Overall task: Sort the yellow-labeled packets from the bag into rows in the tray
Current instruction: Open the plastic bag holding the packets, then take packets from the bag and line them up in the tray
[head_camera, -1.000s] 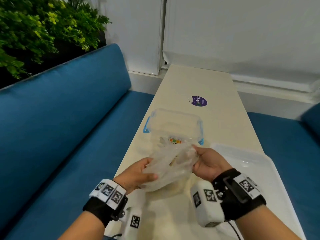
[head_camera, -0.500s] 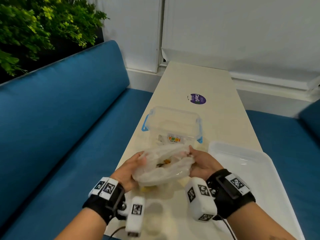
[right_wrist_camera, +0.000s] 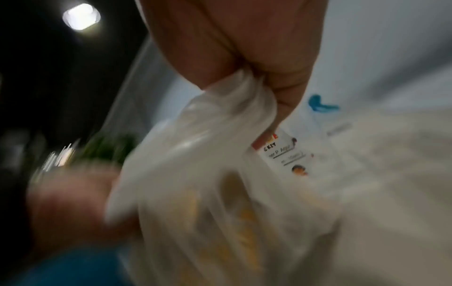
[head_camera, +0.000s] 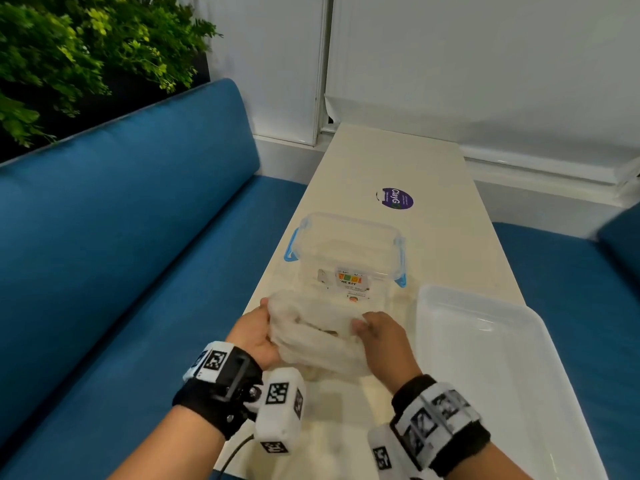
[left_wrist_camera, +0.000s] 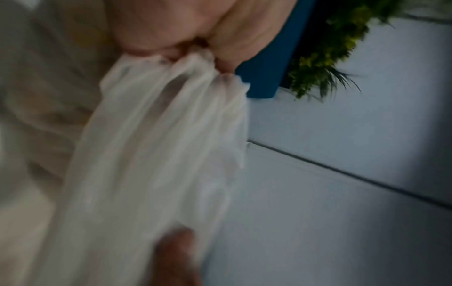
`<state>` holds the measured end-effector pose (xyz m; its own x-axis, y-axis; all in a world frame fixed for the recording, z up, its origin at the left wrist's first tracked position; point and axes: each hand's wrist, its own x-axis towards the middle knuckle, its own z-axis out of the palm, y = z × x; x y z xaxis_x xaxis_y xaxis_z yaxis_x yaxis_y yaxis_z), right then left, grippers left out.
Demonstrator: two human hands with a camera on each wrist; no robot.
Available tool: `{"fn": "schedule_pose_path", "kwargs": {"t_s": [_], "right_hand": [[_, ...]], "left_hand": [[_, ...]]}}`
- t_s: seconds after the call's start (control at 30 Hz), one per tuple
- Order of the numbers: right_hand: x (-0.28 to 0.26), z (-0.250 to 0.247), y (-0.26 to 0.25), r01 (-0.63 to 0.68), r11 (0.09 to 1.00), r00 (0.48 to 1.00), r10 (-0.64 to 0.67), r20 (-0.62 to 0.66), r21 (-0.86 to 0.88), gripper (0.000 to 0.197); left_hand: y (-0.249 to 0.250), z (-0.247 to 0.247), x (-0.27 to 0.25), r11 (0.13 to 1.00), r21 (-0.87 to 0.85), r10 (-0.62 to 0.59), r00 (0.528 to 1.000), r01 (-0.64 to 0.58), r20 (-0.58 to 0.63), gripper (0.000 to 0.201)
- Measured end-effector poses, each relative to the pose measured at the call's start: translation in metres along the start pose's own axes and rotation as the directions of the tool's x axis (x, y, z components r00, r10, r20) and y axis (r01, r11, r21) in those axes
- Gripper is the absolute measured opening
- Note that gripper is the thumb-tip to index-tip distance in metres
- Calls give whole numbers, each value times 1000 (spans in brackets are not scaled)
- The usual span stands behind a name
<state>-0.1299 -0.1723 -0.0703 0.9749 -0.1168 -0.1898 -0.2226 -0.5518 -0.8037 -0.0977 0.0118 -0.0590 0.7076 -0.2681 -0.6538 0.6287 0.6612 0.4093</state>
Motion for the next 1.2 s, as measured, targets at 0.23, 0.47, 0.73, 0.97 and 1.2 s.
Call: {"fn": "schedule_pose_path", "kwargs": {"t_s": [0.23, 0.47, 0.73, 0.97, 1.2], "right_hand": [[26, -23, -17, -574, 58, 788, 308, 533, 817, 39], [5, -17, -7, -283, 770, 954, 163, 251, 572, 42], [7, -1, 5, -205, 765, 974, 221, 50, 610, 18], [39, 8, 24, -607, 248, 744, 512, 429, 755, 28], [18, 11, 15, -86, 974, 922, 158, -352, 211, 38]], "left_hand": [[-16, -38, 18, 729, 633, 175, 965, -261, 196, 91], [6, -23, 18, 659, 725, 375, 923, -198, -89, 26], [10, -8, 15, 995, 99, 4, 995, 6, -105, 29], [-1, -43, 21, 927, 367, 26, 989, -79, 147, 78], [-6, -43, 14, -252, 923, 581, 717, -291, 385, 29]]}}
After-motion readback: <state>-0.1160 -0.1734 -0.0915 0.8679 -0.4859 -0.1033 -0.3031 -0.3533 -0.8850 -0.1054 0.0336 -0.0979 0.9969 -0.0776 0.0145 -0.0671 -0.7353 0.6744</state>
